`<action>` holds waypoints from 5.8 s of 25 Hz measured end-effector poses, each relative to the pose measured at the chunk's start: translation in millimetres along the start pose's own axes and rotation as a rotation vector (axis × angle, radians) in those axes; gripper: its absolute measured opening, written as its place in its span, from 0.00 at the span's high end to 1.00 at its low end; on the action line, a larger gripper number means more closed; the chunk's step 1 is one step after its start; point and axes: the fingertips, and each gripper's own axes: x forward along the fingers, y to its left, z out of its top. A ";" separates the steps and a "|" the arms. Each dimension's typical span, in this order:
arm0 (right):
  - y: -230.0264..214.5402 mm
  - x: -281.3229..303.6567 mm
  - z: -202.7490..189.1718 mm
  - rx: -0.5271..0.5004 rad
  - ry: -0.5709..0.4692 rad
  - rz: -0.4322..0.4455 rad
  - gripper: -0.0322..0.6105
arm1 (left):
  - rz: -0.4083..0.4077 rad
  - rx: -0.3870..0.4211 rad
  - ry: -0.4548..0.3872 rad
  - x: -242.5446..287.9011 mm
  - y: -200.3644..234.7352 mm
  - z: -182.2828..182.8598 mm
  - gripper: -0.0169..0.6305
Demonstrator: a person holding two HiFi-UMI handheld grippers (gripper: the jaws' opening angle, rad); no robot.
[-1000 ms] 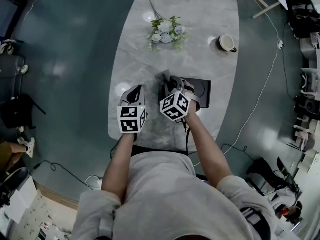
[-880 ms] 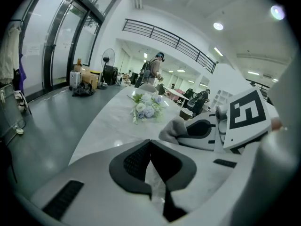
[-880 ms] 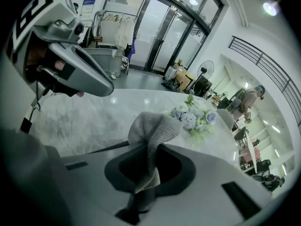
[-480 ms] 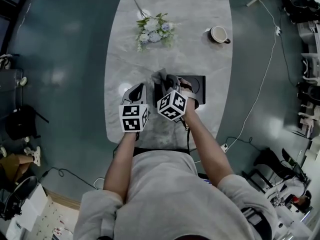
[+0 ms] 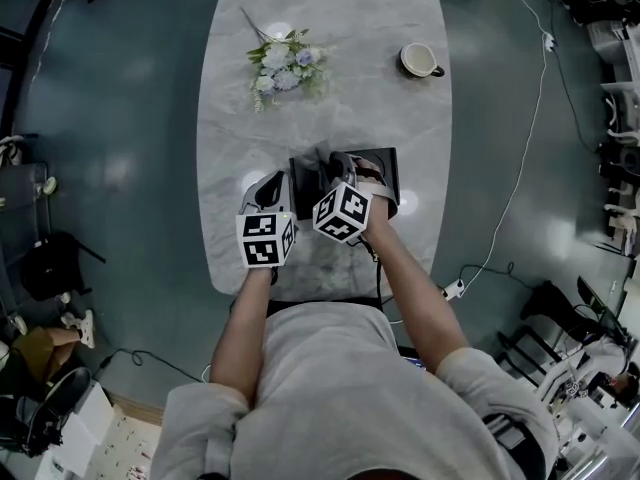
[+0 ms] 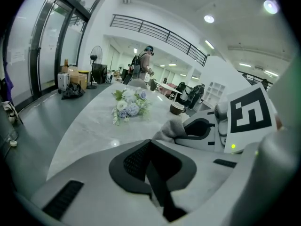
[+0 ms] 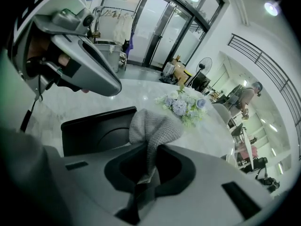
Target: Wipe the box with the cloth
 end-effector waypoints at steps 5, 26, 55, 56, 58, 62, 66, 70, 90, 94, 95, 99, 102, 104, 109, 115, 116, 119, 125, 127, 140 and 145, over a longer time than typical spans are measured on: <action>-3.7 -2.1 -7.5 -0.008 -0.009 -0.001 0.88 | 0.005 0.036 0.000 5.9 -9.2 4.0 0.94; -11.9 -12.7 -31.5 0.066 -0.030 -0.001 0.88 | -0.028 0.062 0.025 15.4 -45.1 0.3 0.94; -51.8 -21.4 -96.4 0.031 0.043 -0.058 0.88 | -0.074 0.130 0.062 40.1 -99.2 -1.6 0.94; -51.6 -21.9 -97.6 0.034 0.042 -0.057 0.88 | -0.075 0.131 0.064 40.5 -101.4 -2.5 0.94; -52.0 -23.1 -100.6 0.042 0.041 -0.054 0.88 | -0.079 0.136 0.070 41.2 -105.7 -3.2 0.94; -51.8 -25.4 -102.3 0.047 0.038 -0.051 0.88 | -0.079 0.148 0.074 41.4 -107.8 -1.6 0.94; -52.5 -27.8 -104.4 0.066 0.026 -0.047 0.88 | -0.083 0.155 0.071 42.1 -112.2 1.0 0.94; -55.0 -29.3 -106.4 0.084 0.022 -0.064 0.88 | -0.091 0.157 0.076 42.8 -115.3 -0.5 0.94; -62.1 -31.9 -122.7 -0.136 0.153 -0.238 0.88 | -0.103 0.163 0.050 27.9 -117.0 6.6 0.94; -68.8 -41.3 -121.0 -0.063 0.143 -0.300 0.88 | -0.096 0.161 0.034 17.9 -109.7 9.1 0.94; -71.2 -46.4 -118.1 -0.008 0.115 -0.313 0.88 | -0.094 0.159 0.030 15.1 -107.7 9.1 0.94; -72.8 -77.2 -89.9 0.345 -0.088 -0.299 0.88 | -0.093 0.143 0.003 0.2 -101.4 16.1 0.94; -71.6 -105.8 -63.4 0.603 -0.253 -0.276 0.88 | -0.102 0.141 -0.059 -19.3 -100.0 37.5 0.94; -72.1 -122.3 -47.1 0.726 -0.344 -0.264 0.88 | -0.101 0.147 -0.109 -33.0 -95.8 55.0 0.94; -57.4 -158.1 -14.4 0.855 -0.476 -0.257 0.88 | -0.090 0.138 -0.180 -75.2 -75.6 68.9 0.94; -25.7 -208.5 11.5 0.832 -0.529 -0.329 0.88 | -0.117 0.192 -0.252 -139.6 -75.9 68.1 0.94; -20.4 -216.4 15.4 0.819 -0.534 -0.346 0.88 | -0.111 0.217 -0.256 -145.1 -75.6 65.5 0.94; -8.8 -235.6 20.8 0.776 -0.538 -0.377 0.88 | -0.116 0.263 -0.277 -155.0 -82.0 61.7 0.94; -5.5 -269.5 14.0 0.736 -0.583 -0.400 0.88 | -0.123 0.197 -0.357 -183.0 -104.7 62.5 0.94; -7.0 -281.8 11.3 0.710 -0.602 -0.404 0.88 | -0.113 0.206 -0.376 -192.4 -114.7 63.4 0.94; -2.7 -390.0 -67.4 0.674 -0.783 -0.408 0.88 | -0.029 0.222 -0.532 -247.6 -229.3 44.5 0.94; 1.6 -439.7 -95.5 0.653 -0.860 -0.433 0.88 | 0.043 0.212 -0.608 -284.0 -263.6 41.7 0.94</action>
